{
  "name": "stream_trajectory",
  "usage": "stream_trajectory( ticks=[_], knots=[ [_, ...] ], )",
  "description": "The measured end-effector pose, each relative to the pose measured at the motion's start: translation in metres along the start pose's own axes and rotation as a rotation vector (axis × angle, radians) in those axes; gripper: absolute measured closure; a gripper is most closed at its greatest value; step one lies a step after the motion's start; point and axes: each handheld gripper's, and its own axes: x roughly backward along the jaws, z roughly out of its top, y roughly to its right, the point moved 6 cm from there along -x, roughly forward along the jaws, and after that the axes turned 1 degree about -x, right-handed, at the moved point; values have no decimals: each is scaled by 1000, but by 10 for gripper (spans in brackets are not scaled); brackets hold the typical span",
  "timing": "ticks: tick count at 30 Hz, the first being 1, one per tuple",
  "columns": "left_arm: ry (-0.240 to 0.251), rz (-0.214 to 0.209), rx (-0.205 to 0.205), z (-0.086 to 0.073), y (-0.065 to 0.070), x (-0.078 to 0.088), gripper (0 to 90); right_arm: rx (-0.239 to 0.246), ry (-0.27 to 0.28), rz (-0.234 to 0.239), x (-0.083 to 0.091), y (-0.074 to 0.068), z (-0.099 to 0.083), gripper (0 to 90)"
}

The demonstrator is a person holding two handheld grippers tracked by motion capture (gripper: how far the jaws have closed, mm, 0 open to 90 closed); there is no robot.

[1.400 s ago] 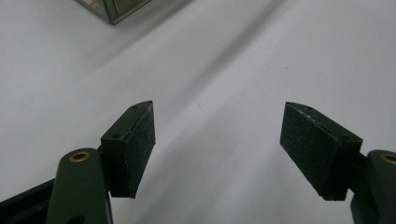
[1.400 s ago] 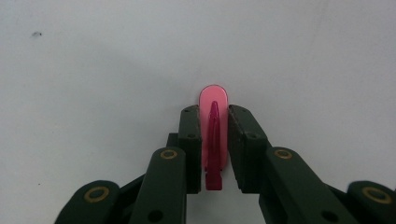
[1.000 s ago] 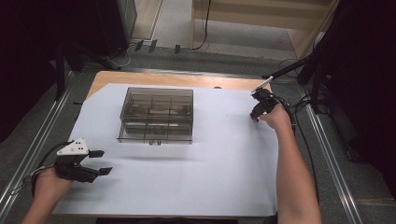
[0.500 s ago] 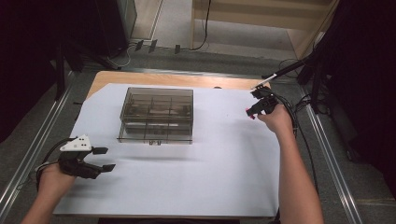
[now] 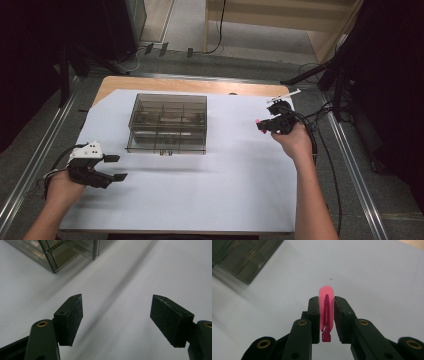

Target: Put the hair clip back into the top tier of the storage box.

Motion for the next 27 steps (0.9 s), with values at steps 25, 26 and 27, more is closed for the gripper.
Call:
stream_trajectory(
  ticks=[25, 26, 27],
  knots=[
    [-3, 9, -5, -1, 3, 4, 277, 109, 69, 86, -4, -48, 0, 770],
    [-3, 12, -1, -1, 3, 4, 277, 113, 72, 92, -4, -50, 1, 770],
    [-4, 13, 2, -2, 2, 5, 277, 118, 72, 95, -5, -51, 2, 770]
  ],
)
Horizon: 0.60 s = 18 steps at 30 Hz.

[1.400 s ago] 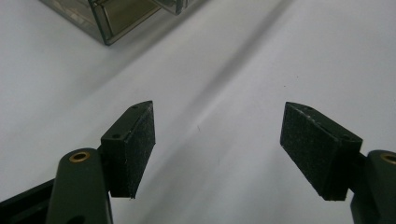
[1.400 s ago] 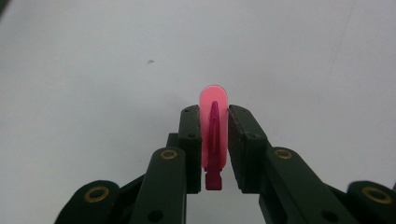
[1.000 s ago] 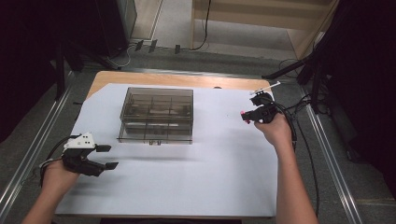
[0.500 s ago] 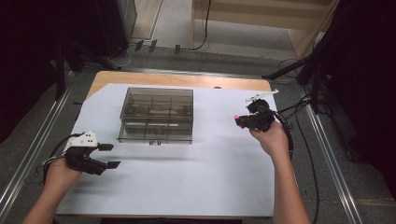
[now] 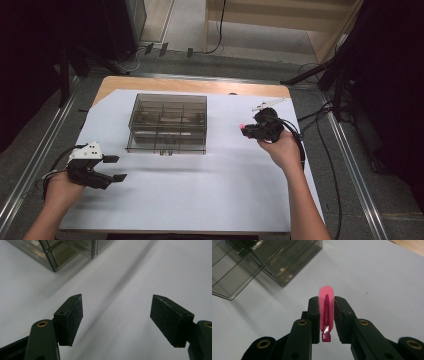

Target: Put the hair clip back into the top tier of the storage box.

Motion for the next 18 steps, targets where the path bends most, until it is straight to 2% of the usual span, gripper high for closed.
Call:
stream_trajectory(
  ticks=[18],
  knots=[
    [-8, 13, 9, -4, 0, 3, 277, 73, -7, 64, -12, -30, 11, 770]
  ],
)
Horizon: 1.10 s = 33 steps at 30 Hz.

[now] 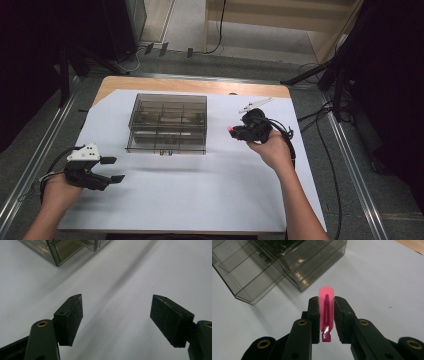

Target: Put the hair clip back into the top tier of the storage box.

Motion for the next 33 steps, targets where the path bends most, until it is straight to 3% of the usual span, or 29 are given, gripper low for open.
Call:
stream_trajectory(
  ticks=[33],
  knots=[
    [2, 11, -2, -2, 0, 4, 277, 86, 28, 77, -3, -50, 26, 770]
  ],
)
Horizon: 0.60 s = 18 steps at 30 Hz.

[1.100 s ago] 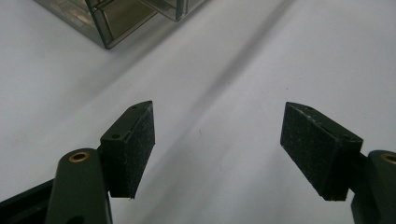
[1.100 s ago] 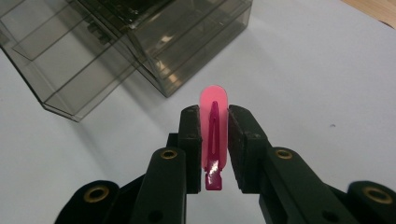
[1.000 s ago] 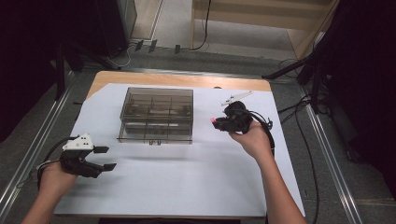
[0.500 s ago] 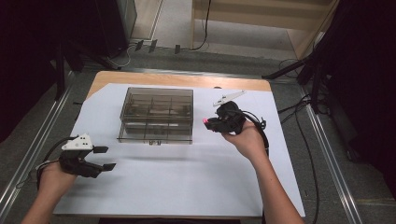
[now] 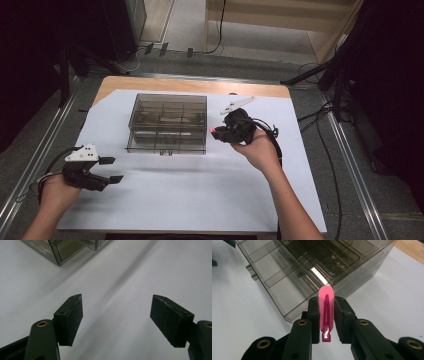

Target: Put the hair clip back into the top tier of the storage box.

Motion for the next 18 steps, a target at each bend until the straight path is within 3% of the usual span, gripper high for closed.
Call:
stream_trajectory(
  ticks=[18],
  knots=[
    [2, 18, 8, -5, 1, 5, 277, 31, 4, 32, -9, -18, 13, 769]
  ],
)
